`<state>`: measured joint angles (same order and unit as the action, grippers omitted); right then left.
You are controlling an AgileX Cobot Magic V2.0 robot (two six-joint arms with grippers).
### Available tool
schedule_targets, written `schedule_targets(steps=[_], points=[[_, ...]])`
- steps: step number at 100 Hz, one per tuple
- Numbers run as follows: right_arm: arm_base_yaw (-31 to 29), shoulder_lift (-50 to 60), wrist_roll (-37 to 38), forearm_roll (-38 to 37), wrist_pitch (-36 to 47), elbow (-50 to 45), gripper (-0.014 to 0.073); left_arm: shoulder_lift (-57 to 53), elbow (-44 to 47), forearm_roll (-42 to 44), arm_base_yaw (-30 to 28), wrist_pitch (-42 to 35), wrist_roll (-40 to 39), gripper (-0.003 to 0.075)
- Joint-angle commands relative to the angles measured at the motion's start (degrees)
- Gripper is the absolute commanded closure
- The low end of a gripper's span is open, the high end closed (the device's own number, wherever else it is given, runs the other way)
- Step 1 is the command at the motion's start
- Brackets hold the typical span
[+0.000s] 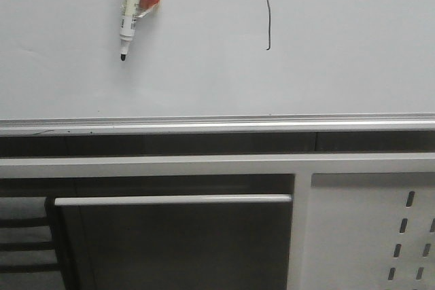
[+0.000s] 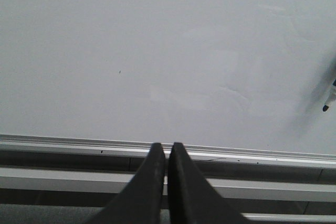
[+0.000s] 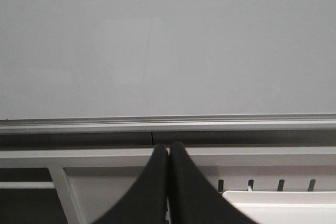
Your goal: Write number 1 on whiteboard
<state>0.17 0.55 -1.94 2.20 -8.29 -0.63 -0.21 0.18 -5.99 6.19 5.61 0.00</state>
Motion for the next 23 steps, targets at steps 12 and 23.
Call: schedule_targets(steps=[12,23], points=[[-0.24,1.01,0.07,-0.50,4.14,-1.41,0.0647,-1.29,2.41,-0.15,-0.21,-3.75,-0.61,0.0741],[-0.24,1.01,0.07,-0.50,4.14,-1.41,0.0647,-1.29,2.41,-0.15,-0.21,-3.75,-0.61,0.0741]])
